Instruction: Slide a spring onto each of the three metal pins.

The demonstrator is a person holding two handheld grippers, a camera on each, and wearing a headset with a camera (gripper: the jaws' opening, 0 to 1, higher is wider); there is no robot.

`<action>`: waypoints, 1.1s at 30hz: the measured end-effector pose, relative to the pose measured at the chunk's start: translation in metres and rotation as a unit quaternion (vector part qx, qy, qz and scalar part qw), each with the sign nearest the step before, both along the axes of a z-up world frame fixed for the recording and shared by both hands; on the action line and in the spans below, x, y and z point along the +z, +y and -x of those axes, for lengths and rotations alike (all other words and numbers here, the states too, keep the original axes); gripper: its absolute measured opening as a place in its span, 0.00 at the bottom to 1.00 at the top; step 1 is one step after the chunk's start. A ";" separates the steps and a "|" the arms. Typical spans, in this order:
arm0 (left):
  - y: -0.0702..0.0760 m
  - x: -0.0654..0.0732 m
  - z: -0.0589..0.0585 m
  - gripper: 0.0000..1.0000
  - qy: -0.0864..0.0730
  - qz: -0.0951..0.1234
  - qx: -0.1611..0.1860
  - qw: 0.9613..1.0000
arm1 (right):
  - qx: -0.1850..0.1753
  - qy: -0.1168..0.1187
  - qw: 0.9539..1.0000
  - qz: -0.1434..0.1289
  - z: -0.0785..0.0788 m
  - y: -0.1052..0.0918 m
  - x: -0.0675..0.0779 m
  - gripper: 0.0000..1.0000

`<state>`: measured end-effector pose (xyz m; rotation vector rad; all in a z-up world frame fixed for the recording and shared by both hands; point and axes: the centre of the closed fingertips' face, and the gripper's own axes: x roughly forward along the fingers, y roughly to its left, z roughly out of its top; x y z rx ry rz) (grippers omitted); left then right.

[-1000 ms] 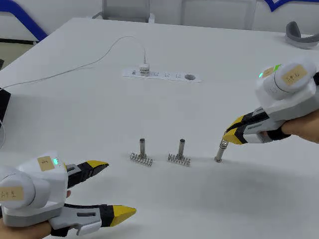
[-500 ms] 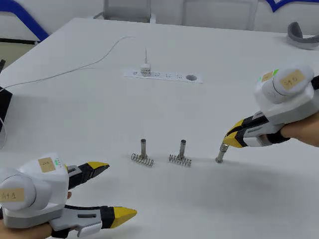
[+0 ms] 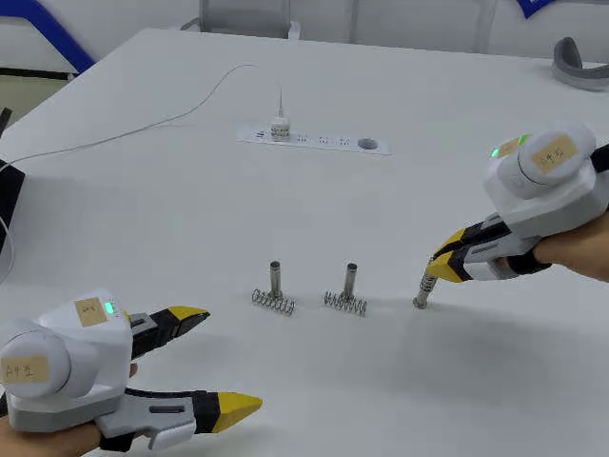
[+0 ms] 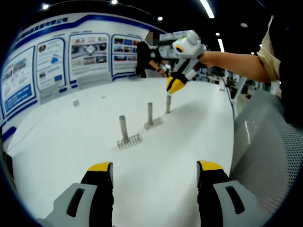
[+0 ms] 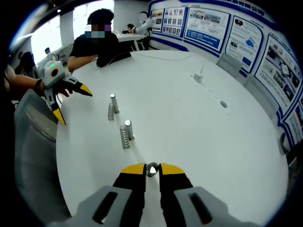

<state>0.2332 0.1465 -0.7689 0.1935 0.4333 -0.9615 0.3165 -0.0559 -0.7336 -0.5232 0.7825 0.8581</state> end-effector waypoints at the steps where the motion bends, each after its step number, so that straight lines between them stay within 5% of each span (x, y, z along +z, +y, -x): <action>1: 0.000 0.000 0.000 0.73 0.000 0.000 0.000 1.000 | 0.000 0.000 1.000 0.000 0.000 0.000 -0.001 0.12; 33: 0.001 -0.005 -0.001 0.73 0.007 -0.002 0.002 1.000 | -0.001 0.020 1.000 0.002 -0.001 -0.001 -0.019 0.12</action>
